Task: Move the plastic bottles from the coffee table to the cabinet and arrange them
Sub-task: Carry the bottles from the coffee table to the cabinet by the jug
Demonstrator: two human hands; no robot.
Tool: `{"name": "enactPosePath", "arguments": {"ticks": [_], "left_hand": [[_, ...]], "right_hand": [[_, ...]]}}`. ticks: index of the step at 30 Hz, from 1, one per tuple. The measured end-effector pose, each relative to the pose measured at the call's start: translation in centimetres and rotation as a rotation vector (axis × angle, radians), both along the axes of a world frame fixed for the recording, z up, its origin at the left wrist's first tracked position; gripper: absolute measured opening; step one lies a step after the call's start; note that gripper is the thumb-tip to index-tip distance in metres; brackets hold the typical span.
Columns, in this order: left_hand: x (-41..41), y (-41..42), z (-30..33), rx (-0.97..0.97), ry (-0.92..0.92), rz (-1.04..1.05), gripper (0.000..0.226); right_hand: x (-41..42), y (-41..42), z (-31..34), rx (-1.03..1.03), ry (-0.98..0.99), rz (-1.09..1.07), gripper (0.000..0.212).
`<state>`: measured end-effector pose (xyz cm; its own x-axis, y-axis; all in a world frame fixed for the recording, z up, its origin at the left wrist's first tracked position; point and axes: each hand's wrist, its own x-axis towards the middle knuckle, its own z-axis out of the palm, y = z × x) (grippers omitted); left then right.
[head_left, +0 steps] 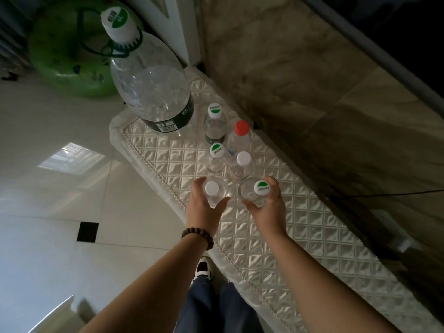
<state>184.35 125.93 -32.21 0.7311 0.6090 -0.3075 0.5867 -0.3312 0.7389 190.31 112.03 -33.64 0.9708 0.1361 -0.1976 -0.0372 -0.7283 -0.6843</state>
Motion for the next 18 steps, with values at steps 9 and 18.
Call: {"name": "enactPosePath", "arguments": {"ticks": [9,18], "left_hand": [[0.3,-0.6,0.7,-0.029,0.065,0.031,0.094],[-1.9,0.4,6.5,0.128,0.087,-0.038,0.092]], "right_hand": [[-0.1,-0.3,1.1,0.017,0.081,-0.021,0.106],[-0.9,-2.1,8.5,-0.061,0.075,0.097,0.074]]}}
